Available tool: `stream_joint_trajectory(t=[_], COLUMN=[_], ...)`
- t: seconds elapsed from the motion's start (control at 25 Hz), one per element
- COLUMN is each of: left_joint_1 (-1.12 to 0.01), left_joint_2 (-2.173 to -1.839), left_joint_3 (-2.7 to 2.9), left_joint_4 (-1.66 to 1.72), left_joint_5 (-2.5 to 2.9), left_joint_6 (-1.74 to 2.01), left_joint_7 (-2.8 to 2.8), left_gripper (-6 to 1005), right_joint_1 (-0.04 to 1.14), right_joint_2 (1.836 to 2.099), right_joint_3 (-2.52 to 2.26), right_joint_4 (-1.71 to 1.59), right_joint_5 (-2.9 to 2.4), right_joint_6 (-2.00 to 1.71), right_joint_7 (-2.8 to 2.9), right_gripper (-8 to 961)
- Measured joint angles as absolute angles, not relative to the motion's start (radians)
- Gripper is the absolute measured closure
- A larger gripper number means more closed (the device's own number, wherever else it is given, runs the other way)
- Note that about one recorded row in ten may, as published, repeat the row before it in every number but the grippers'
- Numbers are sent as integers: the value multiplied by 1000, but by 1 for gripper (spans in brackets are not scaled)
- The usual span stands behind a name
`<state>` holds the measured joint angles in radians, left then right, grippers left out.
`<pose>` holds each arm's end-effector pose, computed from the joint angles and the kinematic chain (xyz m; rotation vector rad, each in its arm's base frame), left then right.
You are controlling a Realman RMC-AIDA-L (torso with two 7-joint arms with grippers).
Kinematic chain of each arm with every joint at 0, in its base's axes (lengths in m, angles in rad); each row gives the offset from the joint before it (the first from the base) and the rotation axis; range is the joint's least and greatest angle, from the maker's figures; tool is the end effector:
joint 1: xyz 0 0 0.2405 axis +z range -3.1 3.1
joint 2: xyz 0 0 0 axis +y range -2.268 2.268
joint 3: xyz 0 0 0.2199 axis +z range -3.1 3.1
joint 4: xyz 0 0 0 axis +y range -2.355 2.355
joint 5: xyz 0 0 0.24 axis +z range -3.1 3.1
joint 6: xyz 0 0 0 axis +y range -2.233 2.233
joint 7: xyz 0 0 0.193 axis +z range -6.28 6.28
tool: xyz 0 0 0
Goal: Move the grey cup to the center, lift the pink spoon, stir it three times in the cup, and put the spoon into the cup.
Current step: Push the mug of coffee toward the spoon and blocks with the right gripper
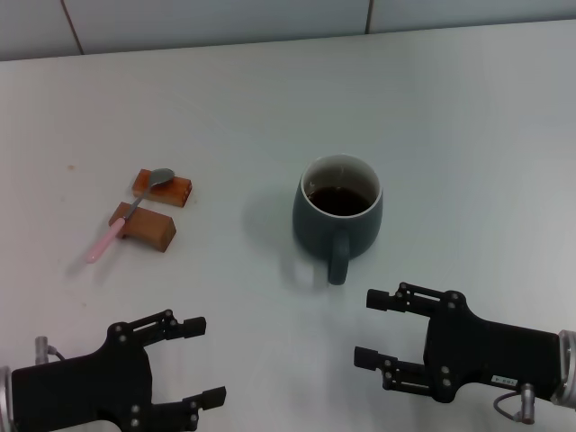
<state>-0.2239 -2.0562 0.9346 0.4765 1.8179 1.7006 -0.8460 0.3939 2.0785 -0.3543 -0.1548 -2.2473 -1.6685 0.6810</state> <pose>-0.2858 0.2252 -0.0633 -2.8139 -0.3536 -0.8283 0.2671 0.2313 -0.0965 -2.7094 0.4209 0.9744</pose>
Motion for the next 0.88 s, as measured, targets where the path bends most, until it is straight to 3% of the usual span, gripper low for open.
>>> stream_joint_trajectory(t=[0.88], left_joint_1=[-219], left_joint_2=[-2057], left_joint_3=[928], left_joint_4=[477], left_joint_5=[1818], left_joint_6=[1701], left_joint_7=[-841], left_gripper=[185], right_joint_1=[380], right_joint_2=[2083], right_joint_3=[-360], right_joint_4=[-134], right_joint_5=[-2247], right_joint_6=[-1655], right_joint_7=[670], right_gripper=[289])
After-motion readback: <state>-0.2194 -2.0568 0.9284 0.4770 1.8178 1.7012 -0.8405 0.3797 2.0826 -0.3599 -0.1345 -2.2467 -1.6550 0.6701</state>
